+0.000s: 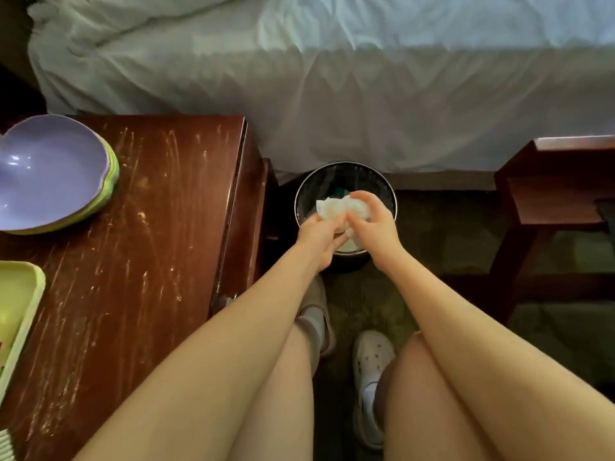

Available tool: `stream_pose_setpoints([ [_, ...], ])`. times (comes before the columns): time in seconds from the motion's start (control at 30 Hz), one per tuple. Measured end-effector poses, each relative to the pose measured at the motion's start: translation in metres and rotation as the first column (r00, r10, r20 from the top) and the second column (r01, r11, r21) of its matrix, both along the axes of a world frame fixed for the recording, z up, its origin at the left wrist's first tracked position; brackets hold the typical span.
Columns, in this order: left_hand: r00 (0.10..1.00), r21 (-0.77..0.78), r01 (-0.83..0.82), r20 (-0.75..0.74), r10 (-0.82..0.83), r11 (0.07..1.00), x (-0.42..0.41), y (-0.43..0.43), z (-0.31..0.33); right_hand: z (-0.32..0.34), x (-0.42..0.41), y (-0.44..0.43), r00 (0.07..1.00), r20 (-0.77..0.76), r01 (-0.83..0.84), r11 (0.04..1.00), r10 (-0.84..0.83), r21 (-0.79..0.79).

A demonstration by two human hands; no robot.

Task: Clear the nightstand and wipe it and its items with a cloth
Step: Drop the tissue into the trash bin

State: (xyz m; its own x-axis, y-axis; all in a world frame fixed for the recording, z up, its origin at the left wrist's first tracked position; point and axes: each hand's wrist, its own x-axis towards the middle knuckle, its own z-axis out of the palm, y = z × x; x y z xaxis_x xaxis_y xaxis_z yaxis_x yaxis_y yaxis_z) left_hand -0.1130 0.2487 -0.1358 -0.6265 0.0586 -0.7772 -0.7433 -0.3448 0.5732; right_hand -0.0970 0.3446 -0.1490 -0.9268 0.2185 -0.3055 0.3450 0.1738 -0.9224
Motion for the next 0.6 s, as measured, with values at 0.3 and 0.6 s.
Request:
stream_pose_setpoints([
  [0.3,0.984,-0.149,-0.156,0.062,0.167,0.976,-0.029,0.011,-0.028,-0.037,-0.028,-0.003,0.99,0.135,0.026,1.0,-0.025,-0.006],
  [0.6,0.997,-0.191,-0.043,0.047,0.053,0.981,-0.025,0.001,-0.038,-0.042,-0.025,0.003,0.981,0.157,-0.148,0.968,0.118,0.203],
])
